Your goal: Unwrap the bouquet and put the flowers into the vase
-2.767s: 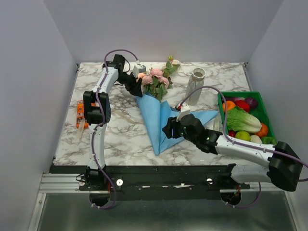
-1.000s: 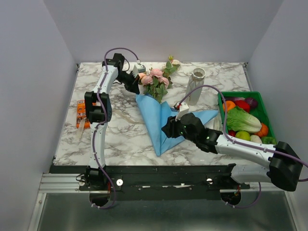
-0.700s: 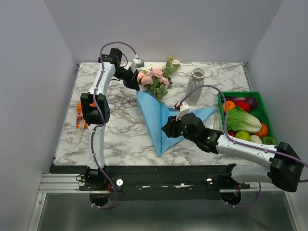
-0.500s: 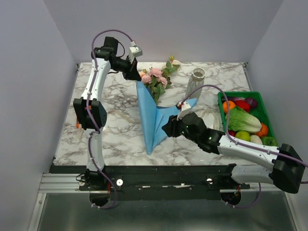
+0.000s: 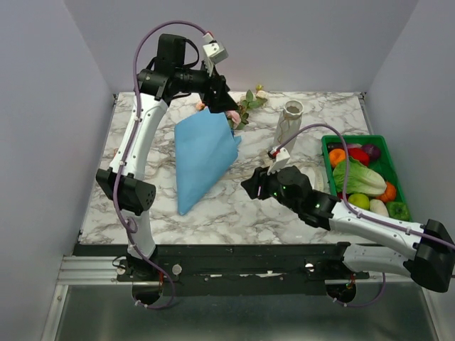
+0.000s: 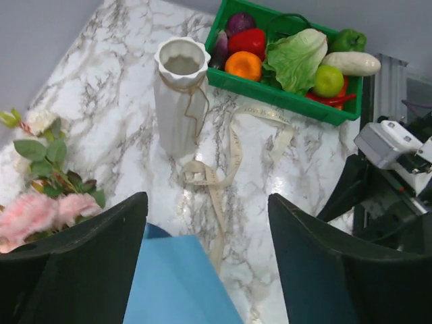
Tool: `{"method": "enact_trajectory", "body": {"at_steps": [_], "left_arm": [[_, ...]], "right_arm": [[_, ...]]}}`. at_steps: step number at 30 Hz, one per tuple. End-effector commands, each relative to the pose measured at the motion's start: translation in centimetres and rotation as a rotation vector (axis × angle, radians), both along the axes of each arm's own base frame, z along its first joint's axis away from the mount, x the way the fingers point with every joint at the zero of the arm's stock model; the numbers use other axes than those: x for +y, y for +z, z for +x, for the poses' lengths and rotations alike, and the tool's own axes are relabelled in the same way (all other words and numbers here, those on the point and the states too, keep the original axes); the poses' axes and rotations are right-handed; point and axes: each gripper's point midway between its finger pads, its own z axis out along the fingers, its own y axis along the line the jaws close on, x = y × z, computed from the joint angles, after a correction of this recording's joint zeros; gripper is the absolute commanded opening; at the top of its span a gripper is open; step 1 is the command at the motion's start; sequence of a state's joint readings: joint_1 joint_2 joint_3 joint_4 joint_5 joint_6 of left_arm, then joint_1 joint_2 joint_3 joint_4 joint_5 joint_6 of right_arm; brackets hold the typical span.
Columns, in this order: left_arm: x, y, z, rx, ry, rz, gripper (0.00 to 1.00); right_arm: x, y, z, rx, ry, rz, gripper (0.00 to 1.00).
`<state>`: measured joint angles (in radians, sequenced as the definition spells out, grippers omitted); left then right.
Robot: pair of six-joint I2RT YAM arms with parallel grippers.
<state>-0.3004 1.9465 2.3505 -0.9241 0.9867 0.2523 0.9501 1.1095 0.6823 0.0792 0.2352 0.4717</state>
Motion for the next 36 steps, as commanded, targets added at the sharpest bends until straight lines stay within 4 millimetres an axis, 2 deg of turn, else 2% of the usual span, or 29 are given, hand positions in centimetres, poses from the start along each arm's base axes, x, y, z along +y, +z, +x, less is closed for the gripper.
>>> {"method": "enact_trajectory", "body": {"at_steps": [1, 3, 4, 5, 6, 7, 8, 12, 13, 16, 17, 18, 19, 20, 22, 23, 25, 27, 28, 29, 31, 33, 36], "left_arm": [[2.6, -4.0, 2.0, 0.091, 0.162, 0.097, 0.99], [4.2, -5.3, 2.7, 0.107, 0.214, 0.133, 0.99], [4.9, -6.6, 3.2, 0.132, 0.237, 0.138, 0.99], [7.0, -6.4, 3.9, 0.130, 0.292, 0.129, 0.99], [8.1, -6.7, 4.3, 0.143, 0.329, 0.124, 0.99], [9.2, -8.0, 4.8, 0.153, 0.358, 0.130, 0.99], [11.1, -8.1, 5.2, 0.148, 0.397, 0.131, 0.99], [13.6, -12.2, 5.2, 0.163, 0.374, 0.183, 0.99], [13.9, -13.5, 5.0, 0.159, 0.340, 0.203, 0.99], [14.6, -16.5, 5.8, 0.191, 0.311, 0.219, 0.99], [14.4, -18.0, 6.2, 0.205, 0.277, 0.219, 0.99], [14.4, -18.6, 6.6, 0.215, 0.269, 0.220, 0.99], [15.4, -18.5, 7.3, 0.216, 0.283, 0.216, 0.99], [15.4, -19.9, 7.8, 0.233, 0.266, 0.220, 0.99], [15.4, -20.1, 8.7, 0.227, 0.255, 0.219, 0.99], [15.3, -21.3, 9.1, 0.248, 0.250, 0.222, 0.99], [15.5, -21.6, 10.5, 0.240, 0.271, 0.225, 0.99], [15.8, -23.2, 11.4, 0.266, 0.282, 0.236, 0.99], [15.7, -22.7, 11.9, 0.247, 0.279, 0.235, 0.99], [15.7, -23.8, 11.6, 0.293, 0.265, 0.237, 0.99], [15.3, -23.3, 11.0, 0.306, 0.220, 0.229, 0.97], [15.1, -23.6, 10.7, 0.317, 0.198, 0.230, 0.95], [15.0, -23.7, 9.6, 0.318, 0.162, 0.249, 0.87]], "right_arm": [[-0.9, 0.5, 0.0, -0.011, -0.040, 0.004, 0.59], [-1.2, 0.7, -0.1, -0.018, -0.047, 0.007, 0.60], [-1.4, 0.6, -0.1, -0.018, -0.050, 0.005, 0.61], [-1.4, 0.5, -0.1, -0.016, -0.049, 0.004, 0.61], [-1.5, 0.5, -0.1, -0.019, -0.049, 0.003, 0.61], [-1.5, 0.4, -0.2, -0.016, -0.048, 0.002, 0.61], [-1.5, 0.5, -0.2, -0.017, -0.045, 0.003, 0.61], [-1.3, 0.4, -0.3, -0.014, -0.038, 0.004, 0.61], [-1.3, 0.6, -0.4, -0.015, -0.035, 0.008, 0.61], [-1.2, 0.6, -0.4, -0.015, -0.029, 0.009, 0.61], [-1.1, 0.6, -0.5, -0.013, -0.025, 0.009, 0.61], [-1.1, 0.5, -0.5, -0.012, -0.023, 0.008, 0.61], [-1.0, 0.5, -0.5, -0.011, -0.019, 0.010, 0.61], [-1.0, 0.5, -0.6, -0.011, -0.016, 0.011, 0.61], [-1.0, 0.4, -0.6, -0.006, -0.014, 0.011, 0.61], [-0.9, 0.4, -0.6, -0.007, -0.012, 0.012, 0.61], [-0.9, 0.3, -0.6, -0.006, -0.012, 0.010, 0.61], [-0.9, 0.3, -0.6, -0.006, -0.011, 0.011, 0.61], [-0.8, 0.2, -0.6, -0.005, -0.009, 0.010, 0.61], [-0.8, 0.2, -0.6, -0.004, -0.011, 0.008, 0.61], [-0.7, 0.0, -0.5, -0.002, -0.008, 0.006, 0.61], [-0.7, 0.1, -0.5, -0.003, -0.008, 0.008, 0.61], [-0.5, 0.0, -0.4, -0.001, -0.006, 0.004, 0.60]]}}
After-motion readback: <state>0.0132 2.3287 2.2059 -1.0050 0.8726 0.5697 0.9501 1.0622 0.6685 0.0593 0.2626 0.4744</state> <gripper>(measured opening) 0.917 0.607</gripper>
